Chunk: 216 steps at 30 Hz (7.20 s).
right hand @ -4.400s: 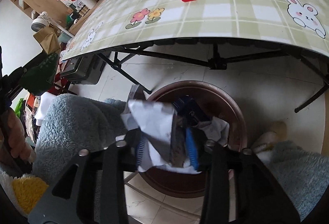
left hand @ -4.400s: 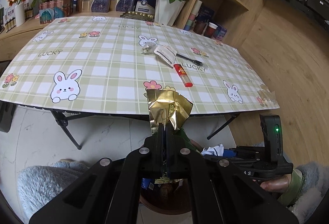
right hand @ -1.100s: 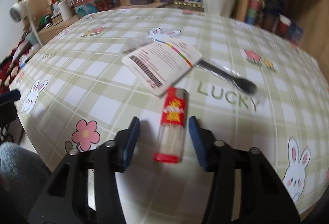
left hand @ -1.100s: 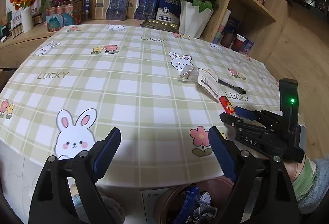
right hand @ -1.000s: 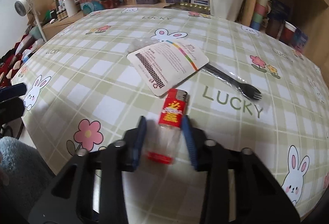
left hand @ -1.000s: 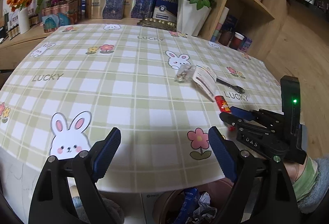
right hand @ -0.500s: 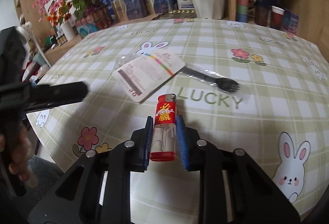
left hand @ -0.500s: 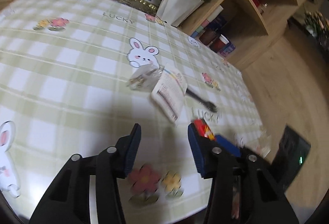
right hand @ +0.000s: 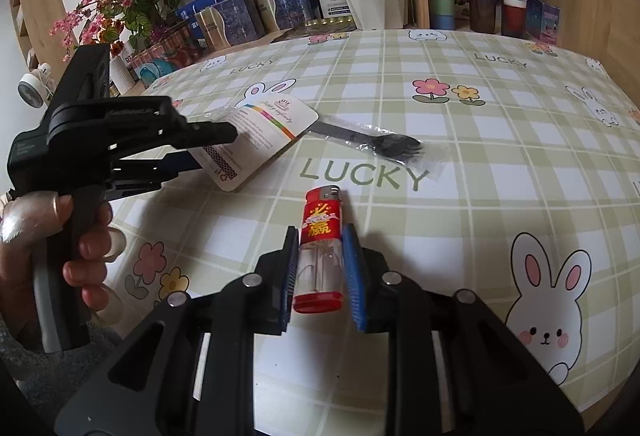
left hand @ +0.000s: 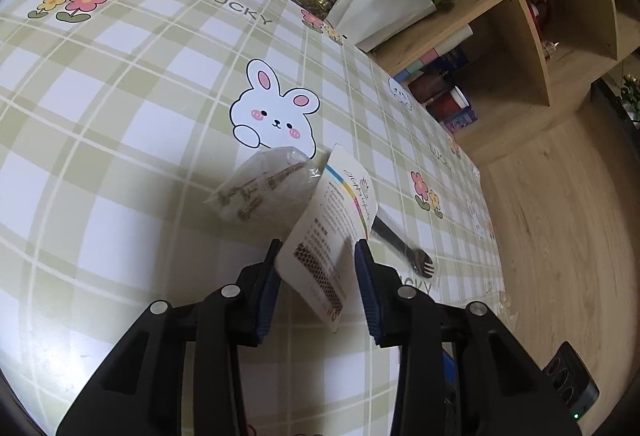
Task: Collect trash
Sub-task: 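Grasp the red lighter with the right gripper while the left grasps the white card, then drop the lighter into the bin with the right gripper while the left drops the card, then grasp the clear wrapper with the left gripper while the right grasps the wrapped black fork, then drop the clear wrapper into the bin with the left gripper while the right lowers the fork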
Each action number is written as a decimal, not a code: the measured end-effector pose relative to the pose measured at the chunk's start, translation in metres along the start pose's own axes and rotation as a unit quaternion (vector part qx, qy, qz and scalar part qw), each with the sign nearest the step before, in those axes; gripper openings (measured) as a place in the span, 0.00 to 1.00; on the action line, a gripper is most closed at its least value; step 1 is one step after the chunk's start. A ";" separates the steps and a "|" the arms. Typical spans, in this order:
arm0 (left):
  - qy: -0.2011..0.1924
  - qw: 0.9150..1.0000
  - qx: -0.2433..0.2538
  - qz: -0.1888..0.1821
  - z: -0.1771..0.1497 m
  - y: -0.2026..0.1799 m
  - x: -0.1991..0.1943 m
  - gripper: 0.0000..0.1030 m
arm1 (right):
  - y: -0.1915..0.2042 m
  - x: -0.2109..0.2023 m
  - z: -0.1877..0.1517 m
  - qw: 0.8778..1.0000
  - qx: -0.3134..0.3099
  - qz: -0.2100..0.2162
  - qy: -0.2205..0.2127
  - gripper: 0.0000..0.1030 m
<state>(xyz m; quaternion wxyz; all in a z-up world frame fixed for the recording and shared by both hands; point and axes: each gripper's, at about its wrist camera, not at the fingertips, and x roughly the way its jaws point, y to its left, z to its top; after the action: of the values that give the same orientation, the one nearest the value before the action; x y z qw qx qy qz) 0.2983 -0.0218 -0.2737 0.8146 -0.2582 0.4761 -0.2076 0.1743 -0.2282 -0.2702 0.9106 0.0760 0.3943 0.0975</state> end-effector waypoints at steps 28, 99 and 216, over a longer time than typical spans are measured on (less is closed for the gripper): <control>-0.021 0.976 0.217 -0.024 -0.051 -0.059 -0.106 0.10 | -0.001 -0.005 -0.003 0.999 0.026 0.035 0.012 0.25; -0.018 0.961 0.213 0.177 -0.190 -0.016 -0.178 0.92 | 0.059 -0.077 -0.139 0.984 -0.063 0.037 0.163 0.28; 0.146 0.917 0.367 0.046 -0.215 -0.076 -0.108 0.21 | -0.025 -0.126 0.014 0.998 -0.045 0.019 -0.026 0.13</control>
<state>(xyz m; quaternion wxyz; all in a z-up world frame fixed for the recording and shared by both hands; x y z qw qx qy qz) 0.0520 -0.0659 -0.2435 0.7820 0.1148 0.4915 -0.3658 0.1034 -0.2831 -0.1777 0.9211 0.0451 0.3642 0.1301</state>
